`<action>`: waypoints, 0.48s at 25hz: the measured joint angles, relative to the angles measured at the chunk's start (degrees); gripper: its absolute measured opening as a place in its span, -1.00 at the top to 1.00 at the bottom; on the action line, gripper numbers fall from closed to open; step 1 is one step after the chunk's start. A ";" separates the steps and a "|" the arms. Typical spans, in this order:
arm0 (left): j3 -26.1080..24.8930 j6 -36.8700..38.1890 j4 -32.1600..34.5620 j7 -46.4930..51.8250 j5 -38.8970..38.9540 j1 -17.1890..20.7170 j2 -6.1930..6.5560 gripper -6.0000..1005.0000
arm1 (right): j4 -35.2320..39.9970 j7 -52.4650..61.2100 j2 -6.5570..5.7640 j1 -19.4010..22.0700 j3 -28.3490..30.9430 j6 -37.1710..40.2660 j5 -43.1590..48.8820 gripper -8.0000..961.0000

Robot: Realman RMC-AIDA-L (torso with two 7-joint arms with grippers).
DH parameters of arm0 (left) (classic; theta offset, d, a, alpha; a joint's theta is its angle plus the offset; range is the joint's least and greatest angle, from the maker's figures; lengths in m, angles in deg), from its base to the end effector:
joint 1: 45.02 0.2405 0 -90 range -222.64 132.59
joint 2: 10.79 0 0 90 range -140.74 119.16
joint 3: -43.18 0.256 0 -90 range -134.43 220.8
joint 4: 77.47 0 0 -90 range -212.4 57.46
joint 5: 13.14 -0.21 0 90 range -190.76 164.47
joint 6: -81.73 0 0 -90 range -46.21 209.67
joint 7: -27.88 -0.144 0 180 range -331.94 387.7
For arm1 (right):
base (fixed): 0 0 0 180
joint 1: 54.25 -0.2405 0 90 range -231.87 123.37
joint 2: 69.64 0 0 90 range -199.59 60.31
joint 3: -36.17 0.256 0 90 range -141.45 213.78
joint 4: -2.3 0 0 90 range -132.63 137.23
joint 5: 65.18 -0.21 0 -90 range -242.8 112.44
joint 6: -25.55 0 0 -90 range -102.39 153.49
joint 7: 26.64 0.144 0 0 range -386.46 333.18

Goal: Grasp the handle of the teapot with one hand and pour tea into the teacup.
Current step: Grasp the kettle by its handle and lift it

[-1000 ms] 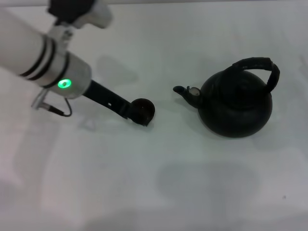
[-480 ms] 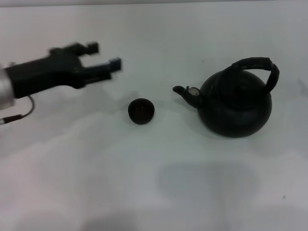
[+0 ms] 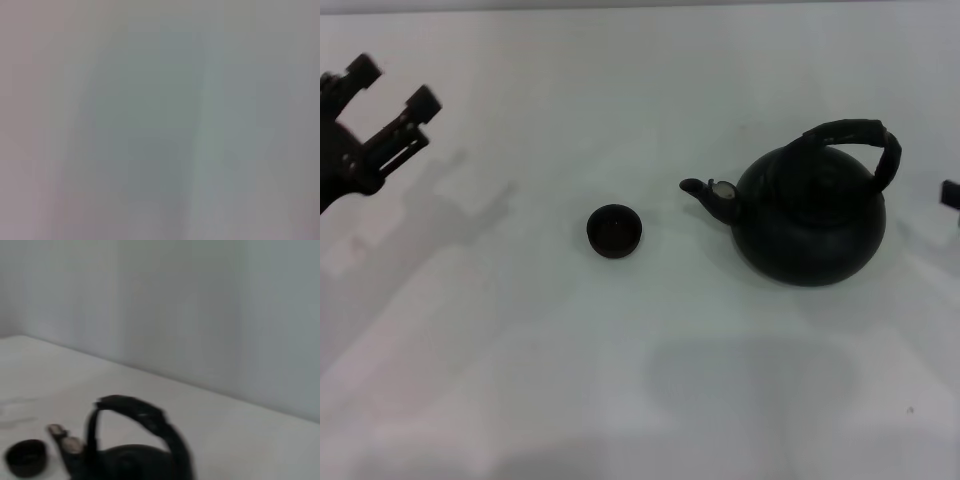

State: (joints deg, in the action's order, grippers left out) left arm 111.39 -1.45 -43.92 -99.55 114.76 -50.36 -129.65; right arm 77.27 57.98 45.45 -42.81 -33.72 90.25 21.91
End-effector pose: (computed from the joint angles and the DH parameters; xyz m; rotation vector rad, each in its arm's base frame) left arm -0.3100 0.2564 0.0219 -2.0205 -0.5317 -1.1137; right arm 0.3291 0.2319 0.0764 -2.2377 0.6626 0.4193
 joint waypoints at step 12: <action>-1.30 -2.90 -4.17 -3.36 3.45 0.41 -0.19 -0.74 | -11.32 -3.03 0.29 -9.89 -3.84 -0.36 -0.32 -0.78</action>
State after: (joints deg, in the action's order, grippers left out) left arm 110.09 -4.34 -48.09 -102.91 118.21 -49.95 -129.83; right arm 65.95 54.95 45.74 -52.70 -37.56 89.89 21.59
